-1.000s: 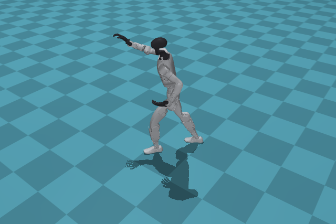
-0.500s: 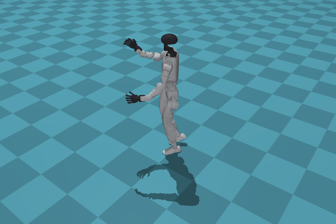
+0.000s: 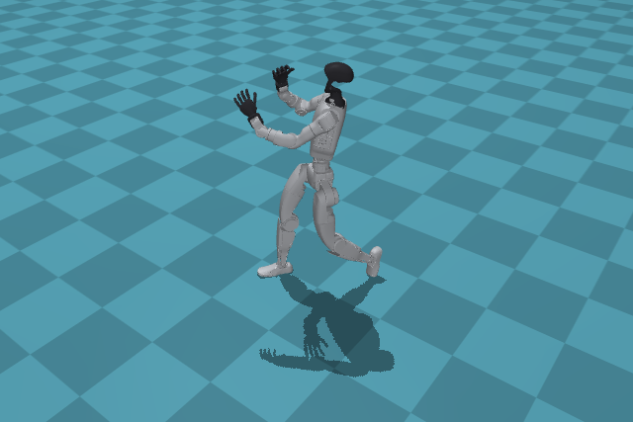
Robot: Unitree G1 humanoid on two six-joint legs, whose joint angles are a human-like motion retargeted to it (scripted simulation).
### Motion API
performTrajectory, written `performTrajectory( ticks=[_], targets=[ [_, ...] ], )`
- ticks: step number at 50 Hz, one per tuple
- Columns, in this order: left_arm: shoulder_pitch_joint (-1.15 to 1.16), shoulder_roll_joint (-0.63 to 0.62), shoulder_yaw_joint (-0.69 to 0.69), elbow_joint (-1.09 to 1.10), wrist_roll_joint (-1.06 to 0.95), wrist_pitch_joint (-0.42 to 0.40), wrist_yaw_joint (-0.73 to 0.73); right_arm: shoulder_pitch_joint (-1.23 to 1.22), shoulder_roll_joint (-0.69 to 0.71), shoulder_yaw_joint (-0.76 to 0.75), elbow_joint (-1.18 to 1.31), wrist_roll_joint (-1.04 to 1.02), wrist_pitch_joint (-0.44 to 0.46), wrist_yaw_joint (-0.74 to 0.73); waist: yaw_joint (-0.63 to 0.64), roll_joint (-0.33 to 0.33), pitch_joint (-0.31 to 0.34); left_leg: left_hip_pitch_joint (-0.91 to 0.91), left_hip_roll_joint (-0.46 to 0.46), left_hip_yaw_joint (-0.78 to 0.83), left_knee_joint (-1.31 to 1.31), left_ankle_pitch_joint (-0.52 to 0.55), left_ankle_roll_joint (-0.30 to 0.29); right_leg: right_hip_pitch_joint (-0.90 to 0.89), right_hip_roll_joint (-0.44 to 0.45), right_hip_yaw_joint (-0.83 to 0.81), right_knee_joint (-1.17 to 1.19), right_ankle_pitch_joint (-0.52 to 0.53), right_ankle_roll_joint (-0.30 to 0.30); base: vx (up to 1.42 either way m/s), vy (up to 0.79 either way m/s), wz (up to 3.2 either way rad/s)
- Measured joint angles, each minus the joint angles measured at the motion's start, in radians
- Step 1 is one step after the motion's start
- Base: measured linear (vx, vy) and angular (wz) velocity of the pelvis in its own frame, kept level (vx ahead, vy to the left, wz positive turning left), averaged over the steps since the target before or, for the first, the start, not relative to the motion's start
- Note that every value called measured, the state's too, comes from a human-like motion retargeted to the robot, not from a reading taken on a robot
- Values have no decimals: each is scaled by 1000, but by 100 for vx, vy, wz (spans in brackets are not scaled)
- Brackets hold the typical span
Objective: Kungfu
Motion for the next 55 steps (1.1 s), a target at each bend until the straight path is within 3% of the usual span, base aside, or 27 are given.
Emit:
performTrajectory(
  ticks=[2, 4, 5, 7, 10, 13, 15, 17, 18, 20, 23, 25, 27, 30, 33, 35, 38, 42, 45, 48, 50, 53, 55],
  targets=[
    [117, 32, 52, 138, 100, 38, -101, 96, 16, 7, 47, 1, 31, 35, 38, -38, 40, -131, -53, 20, 286, 56, 0, 79, -11, -40, 16, -38, 17, 39, -47, -137],
    [262, 71, 157, 248, 209, 59, -212, 219, 28, -7, 113, -42, 63, 100, 52, -75, 52, -312, -109, 31, 496, -75, 32, 177, -23, -104, -20, -65, 12, 38, -50, -89],
    [341, 82, 215, 296, 271, 66, -246, 288, 31, -22, 155, -82, 71, 139, 67, -80, 61, -400, -95, 68, 581, -145, 77, 207, -2, -97, -41, -68, 6, 54, -54, -125],
    [516, 81, 346, 375, 410, 78, -214, 440, 45, -86, 270, -228, 84, 206, 146, -81, 90, -578, 47, 211, 700, -262, 233, 243, 49, -40, -56, -64, -18, 57, -51, -157],
    [746, 55, 504, 498, 566, 124, -128, 669, 65, -222, 469, -593, 103, 227, 196, -46, 145, -798, 200, 343, 590, -363, 442, 315, 138, -25, -90, -74, -66, 36, -22, -116],
    [933, 40, 544, 600, 591, 204, -82, 854, 98, -404, 715, -1046, 148, 85, 279, -48, 173, -981, 172, 379, 120, -247, 510, 355, 160, 36, -91, -80, -57, 30, -7, -172],
    [1046, 11, 573, 660, 615, 253, -73, 944, 150, -525, 887, -1286, 241, -4, 358, -65, 189, -1033, 126, 317, -292, -54, 481, 394, 153, 83, -88, -97, -49, 35, -8, -200],
    [1142, -27, 582, 705, 623, 276, -84, 1004, 171, -599, 1033, -1358, 292, 29, 414, -80, 212, -1059, 84, 186, -578, -25, 463, 442, 147, 128, -97, -114, -52, 43, -12, -134],
    [1176, -45, 576, 722, 625, 285, -98, 1033, 167, -621, 1081, -1341, 320, 77, 414, -79, 214, -1106, 54, 115, -645, -137, 498, 448, 145, 118, -106, -118, -53, 30, -13, -44],
    [1243, -78, 543, 736, 627, 299, -150, 1111, 154, -631, 1124, -1275, 360, 210, 415, -91, 212, -1150, 63, 169, -713, -346, 524, 445, 136, 113, -106, -130, -52, 24, -17, -11],
    [1320, -122, 515, 675, 676, 315, -293, 1250, 124, -576, 1047, -1162, 349, 375, 396, -72, 209, -1255, 152, 205, -408, -338, 524, 414, 145, 88, -95, -157, -37, 14, -14, -17],
    [1339, -121, 482, 621, 703, 308, -385, 1312, 130, -554, 997, -1140, 306, 418, 428, -72, 218, -1335, 195, 117, -74, -263, 524, 405, 163, 88, -88, -183, -58, 4, -24, -63],
    [1350, -107, 432, 578, 737, 298, -474, 1367, 147, -560, 959, -1160, 261, 459, 448, -92, 208, -1289, 169, 211, 147, -236, 521, 388, 111, 81, -70, -209, -36, 20, 4, 11],
    [1368, -78, 394, 509, 778, 290, -619, 1432, 193, -566, 907, -1198, 235, 524, 423, -92, 170, -1205, 241, 311, 507, -292, 517, 365, 109, 41, -64, -222, -26, 23, -17, 70],
    [1389, -64, 367, 444, 758, 277, -722, 1452, 210, -538, 878, -1131, 252, 566, 374, -68, 129, -1068, 334, 316, 792, -323, 416, 360, 135, 18, -79, -244, -41, 37, -34, 60],
    [1403, -62, 354, 413, 731, 252, -760, 1458, 218, -527, 862, -1076, 262, 589, 329, -59, 99, -982, 286, 288, 895, -309, 326, 354, 137, 32, -86, -254, -47, 36, -15, 64],
    [1409, -52, 355, 399, 704, 234, -785, 1462, 228, -527, 842, -1118, 251, 606, 237, -64, 44, -874, 145, 272, 960, -295, 229, 330, 112, 54, -85, -273, -39, 29, -4, 93],
    [1363, -1, 383, 404, 801, 275, -796, 1468, 212, -535, 840, -1162, 245, 628, 167, -88, -5, -730, 65, 275, 988, -295, 180, 319, 82, 60, -86, -299, -31, 29, -14, 78],
    [1280, 37, 455, 412, 1050, 356, -756, 1468, 216, -548, 850, -1174, 280, 651, 145, -115, -25, -674, 7, 262, 979, -265, 163, 322, 63, 67, -90, -311, -25, 17, -10, 43],
    [1166, 62, 542, 399, 1235, 478, -628, 1464, 246, -576, 867, -1254, 318, 574, 137, -144, -46, -664, -17, 267, 941, -275, 175, 322, 43, 53, -90, -328, -3, 31, -13, 31],
    [1083, 76, 565, 365, 1187, 517, -563, 1450, 272, -594, 898, -1283, 365, 441, 140, -156, -53, -673, 4, 274, 903, -321, 230, 327, 39, 36, -93, -338, 10, 27, -14, 23],
    [923, 84, 516, 279, 900, 514, -534, 1383, 310, -617, 973, -1196, 464, 174, 153, -159, -40, -718, 35, 278, 794, -380, 306, 339, 42, 7, -97, -342, 45, 25, -8, 5],
    [816, 71, 447, 200, 668, 497, -527, 1333, 329, -635, 1004, -1048, 477, 74, 170, -158, -27, -755, 40, 285, 681, -405, 337, 348, 43, 7, -96, -343, 71, 21, -1, -48]
  ],
)
